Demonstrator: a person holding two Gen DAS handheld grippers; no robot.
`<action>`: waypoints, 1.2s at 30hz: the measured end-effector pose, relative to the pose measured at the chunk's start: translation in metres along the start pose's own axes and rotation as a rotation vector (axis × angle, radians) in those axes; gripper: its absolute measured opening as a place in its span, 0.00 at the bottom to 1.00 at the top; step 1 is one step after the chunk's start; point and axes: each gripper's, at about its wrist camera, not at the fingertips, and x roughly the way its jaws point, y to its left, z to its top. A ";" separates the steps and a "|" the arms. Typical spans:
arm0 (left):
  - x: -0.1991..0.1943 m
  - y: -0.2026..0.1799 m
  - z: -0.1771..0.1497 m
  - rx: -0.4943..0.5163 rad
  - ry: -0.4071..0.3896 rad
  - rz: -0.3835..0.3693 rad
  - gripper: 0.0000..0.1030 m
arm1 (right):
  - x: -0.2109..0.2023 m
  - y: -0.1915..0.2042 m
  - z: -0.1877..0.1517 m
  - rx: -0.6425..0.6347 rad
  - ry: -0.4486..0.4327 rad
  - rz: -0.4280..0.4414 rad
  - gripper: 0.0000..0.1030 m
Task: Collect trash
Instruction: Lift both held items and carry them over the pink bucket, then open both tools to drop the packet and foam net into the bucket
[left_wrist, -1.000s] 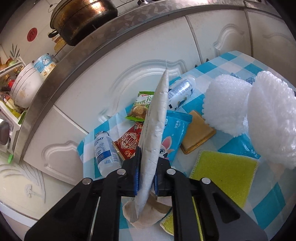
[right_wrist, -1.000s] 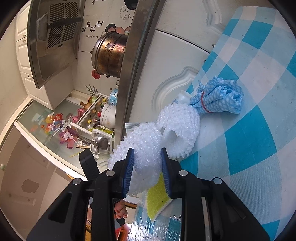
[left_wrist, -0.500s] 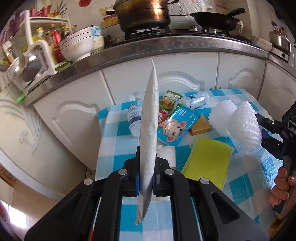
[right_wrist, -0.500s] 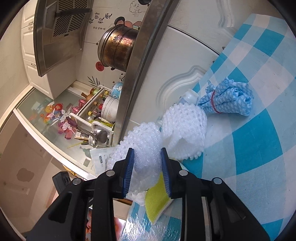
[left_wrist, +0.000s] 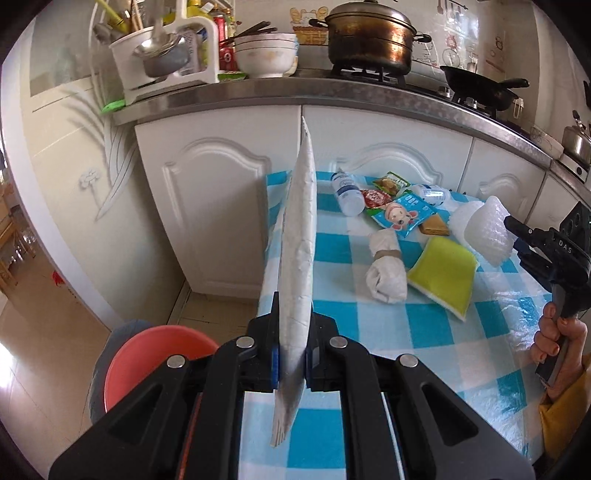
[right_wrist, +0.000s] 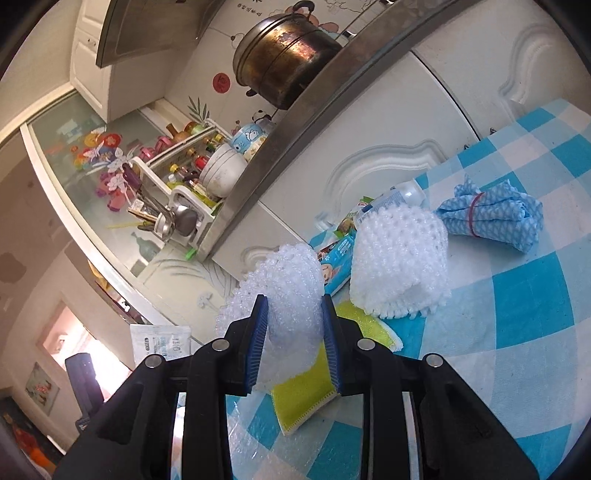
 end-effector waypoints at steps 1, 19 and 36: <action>-0.003 0.009 -0.005 -0.008 0.000 0.013 0.10 | 0.001 0.003 -0.003 0.000 0.003 -0.002 0.30; 0.006 0.150 -0.094 -0.309 0.096 0.157 0.12 | 0.109 0.198 -0.073 -0.279 0.316 0.141 0.32; 0.027 0.181 -0.144 -0.435 0.081 0.203 0.63 | 0.218 0.238 -0.174 -0.407 0.588 0.017 0.83</action>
